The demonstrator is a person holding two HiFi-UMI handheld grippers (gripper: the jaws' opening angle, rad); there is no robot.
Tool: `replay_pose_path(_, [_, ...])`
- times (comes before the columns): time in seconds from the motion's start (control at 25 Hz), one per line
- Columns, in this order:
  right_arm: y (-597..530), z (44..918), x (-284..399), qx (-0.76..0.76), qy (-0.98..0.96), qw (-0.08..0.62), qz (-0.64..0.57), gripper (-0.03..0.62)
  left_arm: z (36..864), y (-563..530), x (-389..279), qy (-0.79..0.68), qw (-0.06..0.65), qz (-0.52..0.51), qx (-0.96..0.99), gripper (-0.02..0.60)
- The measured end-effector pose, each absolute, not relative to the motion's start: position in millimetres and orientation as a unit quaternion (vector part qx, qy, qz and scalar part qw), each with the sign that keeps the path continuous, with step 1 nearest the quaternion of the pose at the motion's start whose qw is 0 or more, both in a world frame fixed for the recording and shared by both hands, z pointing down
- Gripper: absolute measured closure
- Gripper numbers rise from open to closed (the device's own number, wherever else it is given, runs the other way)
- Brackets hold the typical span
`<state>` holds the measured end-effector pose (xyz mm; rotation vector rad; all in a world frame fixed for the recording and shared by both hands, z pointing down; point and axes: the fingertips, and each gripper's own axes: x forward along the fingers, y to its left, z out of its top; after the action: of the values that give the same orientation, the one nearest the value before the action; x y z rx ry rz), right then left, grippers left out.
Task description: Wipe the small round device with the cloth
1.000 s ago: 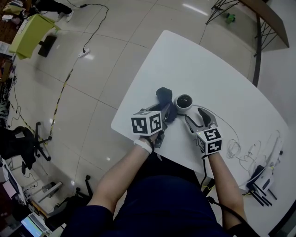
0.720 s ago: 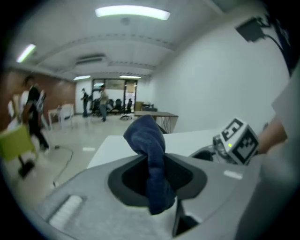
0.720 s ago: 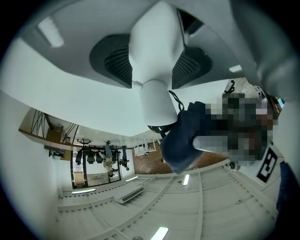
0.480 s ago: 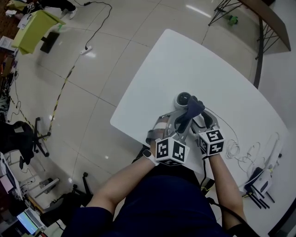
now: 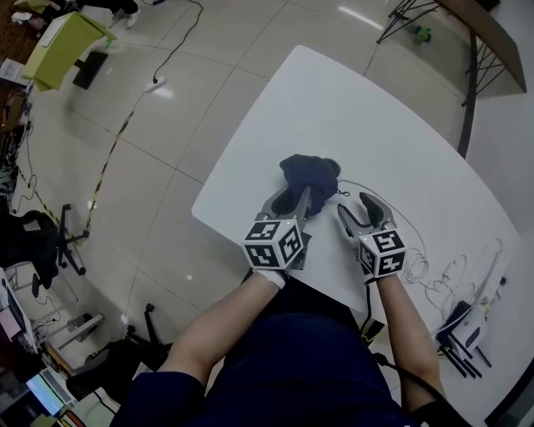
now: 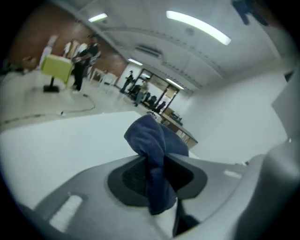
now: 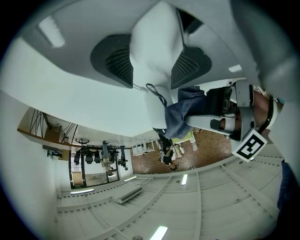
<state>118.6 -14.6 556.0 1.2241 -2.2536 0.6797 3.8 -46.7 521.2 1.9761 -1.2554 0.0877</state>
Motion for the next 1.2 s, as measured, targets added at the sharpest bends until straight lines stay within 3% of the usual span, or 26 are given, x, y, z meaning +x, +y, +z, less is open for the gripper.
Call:
replay_pose_path(0.08, [-14, 557, 117, 0.443, -0.827, 0.241, 0.249, 0.333, 537, -46, -6, -0.504, 0.444, 0.018, 0.741, 0.483])
replay_pose_path(0.28, [-14, 557, 118, 0.439, -0.829, 0.239, 0.250, 0.333, 565, -39, -15, -0.514, 0.508, 0.027, 0.691, 0.483])
replay_pose_path(0.6, [-17, 556, 116, 0.448, -0.824, 0.231, 0.259, 0.335, 561, -46, -39, -0.527, 0.485, 0.077, 0.693, 0.483])
replay_pose_path(0.76, [-19, 550, 112, 0.459, -0.820, 0.223, 0.259, 0.336, 532, -76, -59, -0.531, 0.414, 0.112, 0.731, 0.483])
replay_pose_path(0.92, [-18, 550, 111, 0.469, -0.816, 0.211, 0.264, 0.339, 541, -86, -52, -0.461, 0.318, 0.268, 0.784, 0.483])
replay_pose_path(1.2, [-21, 547, 104, 0.481, -0.811, 0.203, 0.266, 0.341, 578, -93, -17, -0.192, 0.019, 0.525, 0.829, 0.482])
